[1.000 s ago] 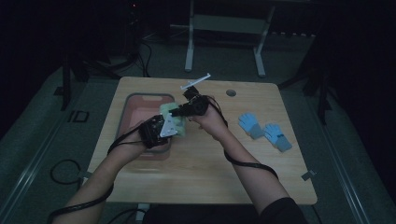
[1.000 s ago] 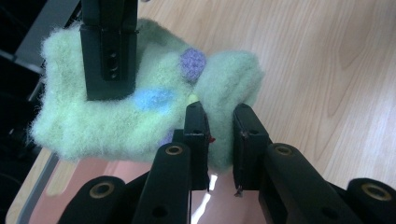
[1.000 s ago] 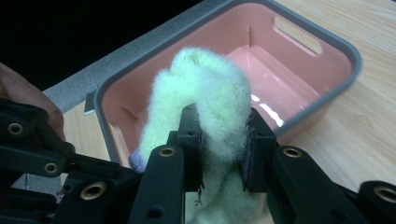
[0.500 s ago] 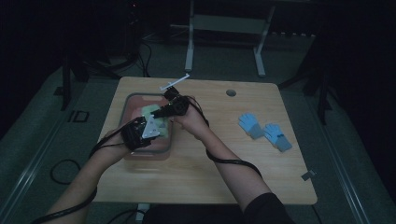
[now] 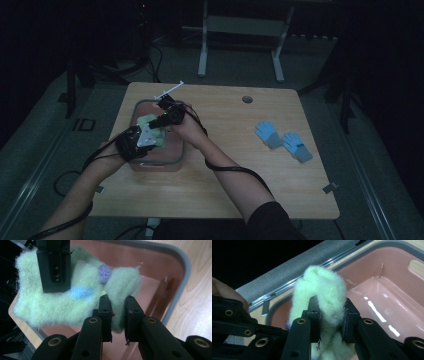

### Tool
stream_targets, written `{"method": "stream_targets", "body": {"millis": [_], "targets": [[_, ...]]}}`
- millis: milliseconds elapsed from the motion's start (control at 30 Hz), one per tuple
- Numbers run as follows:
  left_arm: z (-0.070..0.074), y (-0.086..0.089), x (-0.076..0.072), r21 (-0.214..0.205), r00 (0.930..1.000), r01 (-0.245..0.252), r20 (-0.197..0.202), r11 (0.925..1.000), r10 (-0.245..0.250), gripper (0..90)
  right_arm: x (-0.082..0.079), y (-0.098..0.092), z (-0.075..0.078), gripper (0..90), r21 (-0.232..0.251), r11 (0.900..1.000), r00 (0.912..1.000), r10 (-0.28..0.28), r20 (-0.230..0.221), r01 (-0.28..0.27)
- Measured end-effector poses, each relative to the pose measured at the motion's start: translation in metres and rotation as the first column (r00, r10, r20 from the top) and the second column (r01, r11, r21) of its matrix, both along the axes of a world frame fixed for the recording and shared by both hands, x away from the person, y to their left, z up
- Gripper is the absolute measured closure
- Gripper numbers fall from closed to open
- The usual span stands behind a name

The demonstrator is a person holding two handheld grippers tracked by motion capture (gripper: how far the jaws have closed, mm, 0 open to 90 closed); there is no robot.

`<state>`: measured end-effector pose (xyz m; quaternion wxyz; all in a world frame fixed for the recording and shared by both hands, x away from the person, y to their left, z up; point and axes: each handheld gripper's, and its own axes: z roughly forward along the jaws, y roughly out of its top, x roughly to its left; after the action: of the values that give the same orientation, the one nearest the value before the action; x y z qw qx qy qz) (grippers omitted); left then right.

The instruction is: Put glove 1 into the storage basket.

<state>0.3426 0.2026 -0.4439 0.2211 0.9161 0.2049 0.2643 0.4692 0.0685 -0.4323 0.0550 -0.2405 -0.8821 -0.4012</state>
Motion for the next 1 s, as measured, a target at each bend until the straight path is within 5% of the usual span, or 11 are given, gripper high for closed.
{"method": "stream_targets", "body": {"millis": [367,600,867,1000], "targets": [[-0.028,-0.006,0.018,0.025,0.9964,-0.003,-0.085,0.9997,0.005,77.9,0.017,0.001,-0.036,72.3,-0.076,0.9971,0.9993,-0.003,-0.038,0.0],[-0.039,-0.013,0.029,0.09,0.9868,0.002,-0.162,0.996,0.012,77.4,0.024,-0.003,-0.049,59.6,-0.145,0.9894,0.9989,-0.004,-0.047,-0.003],[-0.045,-0.014,0.04,0.072,0.9753,-0.031,-0.216,0.9969,0.046,73.6,0.022,-0.021,-0.04,51.3,-0.096,0.9953,0.9989,-0.015,-0.044,0.011],[-0.043,-0.014,0.042,0.059,0.9756,-0.079,-0.2,0.9951,0.09,60.1,0.02,-0.032,-0.036,48.7,-0.08,0.9967,0.9993,-0.016,-0.035,0.013]]}}
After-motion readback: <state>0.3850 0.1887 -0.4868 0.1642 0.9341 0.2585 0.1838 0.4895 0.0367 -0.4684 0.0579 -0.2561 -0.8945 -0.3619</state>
